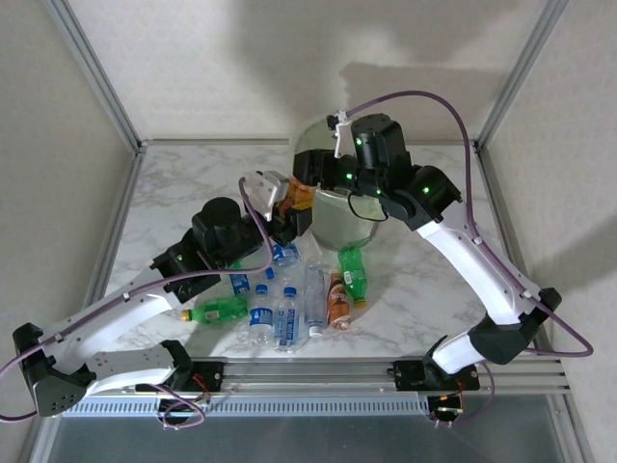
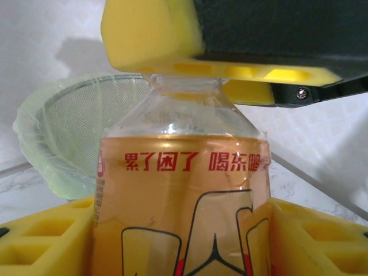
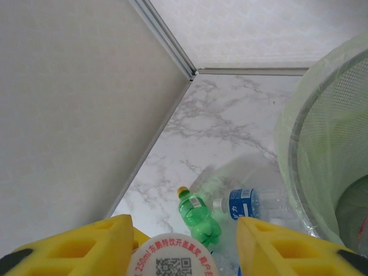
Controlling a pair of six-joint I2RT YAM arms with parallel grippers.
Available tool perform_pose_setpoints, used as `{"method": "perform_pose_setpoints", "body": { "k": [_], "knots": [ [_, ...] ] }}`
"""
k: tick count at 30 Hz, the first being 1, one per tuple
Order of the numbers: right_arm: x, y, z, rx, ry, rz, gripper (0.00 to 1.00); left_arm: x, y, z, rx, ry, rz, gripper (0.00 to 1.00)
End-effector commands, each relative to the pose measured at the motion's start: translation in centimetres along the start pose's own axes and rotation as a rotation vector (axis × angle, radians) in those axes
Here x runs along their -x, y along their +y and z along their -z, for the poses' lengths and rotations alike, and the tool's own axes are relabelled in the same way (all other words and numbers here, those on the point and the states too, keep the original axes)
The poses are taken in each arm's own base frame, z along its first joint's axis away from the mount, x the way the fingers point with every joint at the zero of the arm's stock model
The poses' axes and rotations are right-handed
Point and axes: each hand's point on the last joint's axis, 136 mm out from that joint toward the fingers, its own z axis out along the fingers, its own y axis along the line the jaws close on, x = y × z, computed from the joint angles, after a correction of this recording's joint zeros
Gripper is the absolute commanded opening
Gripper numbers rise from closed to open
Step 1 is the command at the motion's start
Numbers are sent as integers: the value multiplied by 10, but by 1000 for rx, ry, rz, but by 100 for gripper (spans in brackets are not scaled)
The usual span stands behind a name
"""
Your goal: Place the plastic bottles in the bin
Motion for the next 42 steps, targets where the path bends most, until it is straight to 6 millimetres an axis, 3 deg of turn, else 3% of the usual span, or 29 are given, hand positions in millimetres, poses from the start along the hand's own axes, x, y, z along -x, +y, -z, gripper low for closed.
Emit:
{"method": "perform_pose_setpoints", "body": {
  "k": [1,8,14,21,29,37,42],
  "knots": [
    [0,-1,4,3,-3,-1,45,21,-3,0,2,-59,-3,61],
    [1,0,6,8,-16,1,33,17,1,-3,23,-55,19,67],
    [10,0,14,2,-57,5,29,13,9,-6,68,-44,40,99],
    [45,-14,35,-133,-192,36,30,20,34,8,199,-90,102,99],
    [80,-49,50,-268,-337,3,31,29,75,39,364,-143,196,99],
    [77,-108,46,-459,-360,-40,30,16,114,61,477,-140,300,99],
    [68,-130,26,-542,-325,-8,29,-5,157,68,614,-93,404,99]
  ]
}}
